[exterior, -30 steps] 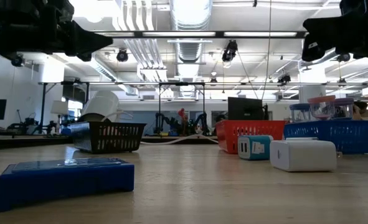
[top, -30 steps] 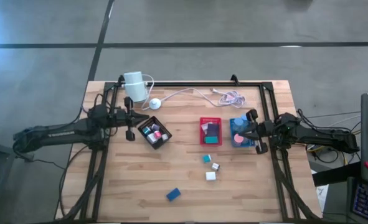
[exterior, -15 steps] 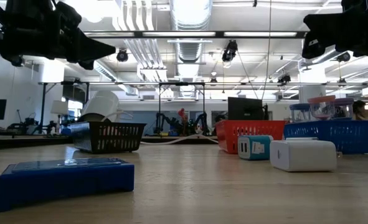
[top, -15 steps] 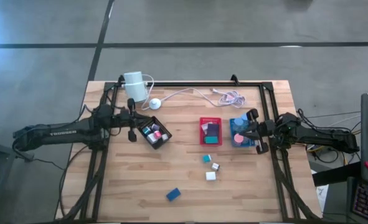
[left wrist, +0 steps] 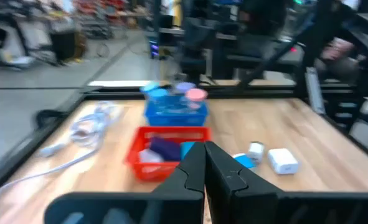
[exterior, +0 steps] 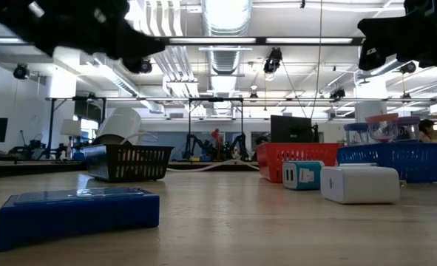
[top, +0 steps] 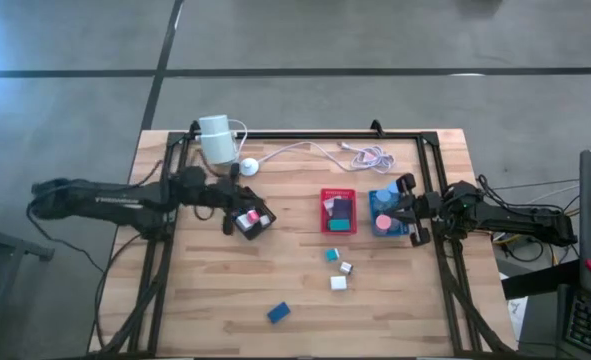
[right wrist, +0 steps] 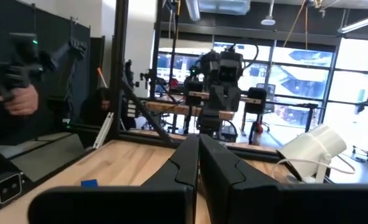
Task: Pick & Place Office items
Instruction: Put the blue charger adaptor into the black bin
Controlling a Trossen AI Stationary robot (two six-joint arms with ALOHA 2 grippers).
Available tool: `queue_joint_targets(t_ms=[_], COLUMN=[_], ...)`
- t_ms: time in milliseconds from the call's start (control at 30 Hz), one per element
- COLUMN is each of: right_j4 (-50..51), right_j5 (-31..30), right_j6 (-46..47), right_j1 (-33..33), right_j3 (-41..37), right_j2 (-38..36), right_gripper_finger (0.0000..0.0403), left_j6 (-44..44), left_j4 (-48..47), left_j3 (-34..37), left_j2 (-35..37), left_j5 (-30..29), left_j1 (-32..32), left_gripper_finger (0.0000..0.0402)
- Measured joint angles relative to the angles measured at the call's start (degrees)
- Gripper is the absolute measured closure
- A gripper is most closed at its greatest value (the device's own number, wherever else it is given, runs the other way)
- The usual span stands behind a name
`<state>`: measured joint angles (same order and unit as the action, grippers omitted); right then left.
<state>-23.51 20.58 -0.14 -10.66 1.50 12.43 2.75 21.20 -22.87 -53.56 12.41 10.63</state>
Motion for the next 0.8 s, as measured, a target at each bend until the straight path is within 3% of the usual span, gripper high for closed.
queue_joint_targets(t_ms=[133, 300, 533, 633, 800], right_j4=[0.00, -0.33, -1.09, -1.06, -0.29], right_j5=[-0.06, -0.15, -0.15, -0.13, -0.03], right_j6=[1.41, 3.83, 7.35, 7.53, 7.69], right_j1=[0.00, 0.00, 0.00, 0.02, 0.00], right_j3=[0.02, 0.04, 0.06, 0.06, 0.06], right_j2=[0.00, -0.02, 0.02, 0.00, 0.04], right_gripper_finger=[0.0394, 0.0394, 0.0394, 0.0394, 0.0394], left_j6=[3.01, 14.93, 17.47, 16.80, 21.08], left_j4=[-4.46, -17.76, -28.40, -33.79, -43.76], left_j3=[-9.72, -24.92, -43.24, -50.56, -61.41], left_j2=[-9.98, -21.80, -35.75, -41.47, -50.82], left_j5=[0.01, 0.60, 0.23, -0.23, -0.37], left_j1=[-4.35, -9.12, -10.82, -10.82, -12.25], left_gripper_finger=[0.0399, 0.0399, 0.0397, 0.0376, 0.0305])
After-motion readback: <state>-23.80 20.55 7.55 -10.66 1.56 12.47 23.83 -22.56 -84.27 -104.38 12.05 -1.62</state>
